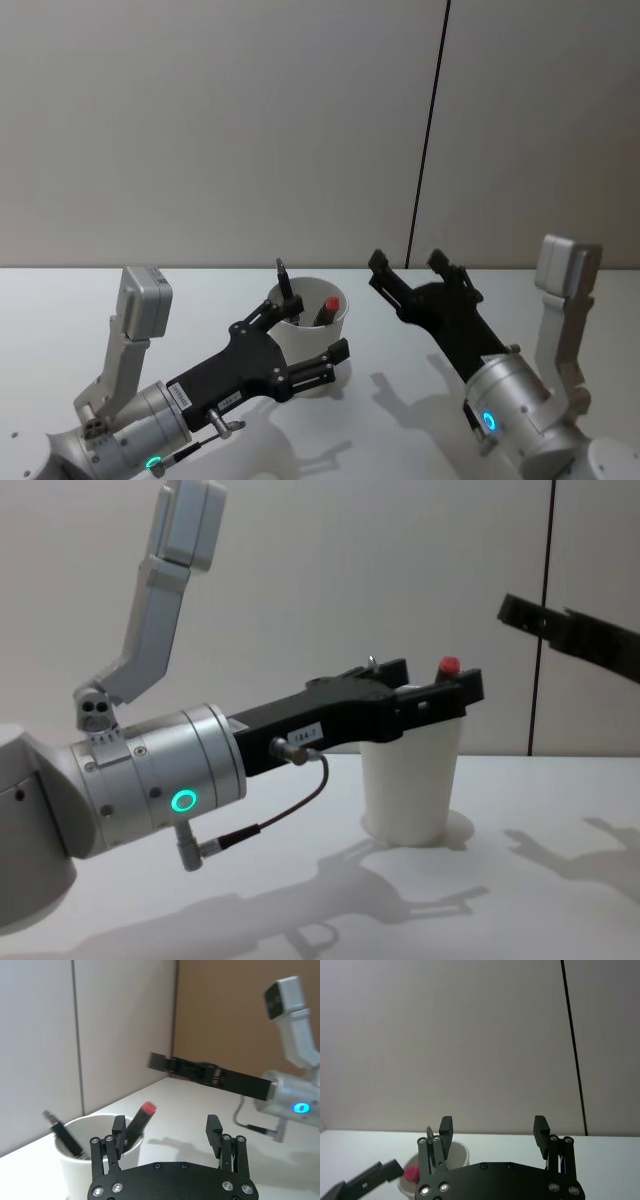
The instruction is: Place the pen into the pen holder.
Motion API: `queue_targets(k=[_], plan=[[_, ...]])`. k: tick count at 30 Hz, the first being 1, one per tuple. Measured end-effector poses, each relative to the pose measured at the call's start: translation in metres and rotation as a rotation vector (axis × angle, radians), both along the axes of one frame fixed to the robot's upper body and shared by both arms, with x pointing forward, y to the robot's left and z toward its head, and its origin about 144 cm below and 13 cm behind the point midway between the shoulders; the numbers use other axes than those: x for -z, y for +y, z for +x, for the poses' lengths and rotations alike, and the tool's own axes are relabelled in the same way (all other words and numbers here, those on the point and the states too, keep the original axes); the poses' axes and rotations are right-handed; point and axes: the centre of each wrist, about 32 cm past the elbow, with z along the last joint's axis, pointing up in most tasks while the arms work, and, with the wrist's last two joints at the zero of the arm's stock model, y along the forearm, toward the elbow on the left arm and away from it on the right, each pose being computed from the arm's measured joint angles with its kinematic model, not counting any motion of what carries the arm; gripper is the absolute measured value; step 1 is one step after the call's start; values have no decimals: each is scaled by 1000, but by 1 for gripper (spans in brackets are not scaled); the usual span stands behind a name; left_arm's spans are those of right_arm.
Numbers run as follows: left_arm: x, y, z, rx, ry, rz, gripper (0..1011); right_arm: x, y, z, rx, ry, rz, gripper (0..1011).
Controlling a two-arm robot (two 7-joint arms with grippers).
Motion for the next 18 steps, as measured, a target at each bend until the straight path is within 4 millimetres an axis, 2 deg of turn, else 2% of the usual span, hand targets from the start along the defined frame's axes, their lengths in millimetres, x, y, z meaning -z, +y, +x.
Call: queue_targets(k=[18], plan=[[-4, 8, -20, -212, 0, 104, 1003, 18, -19, -39, 35, 0, -246, 1001]])
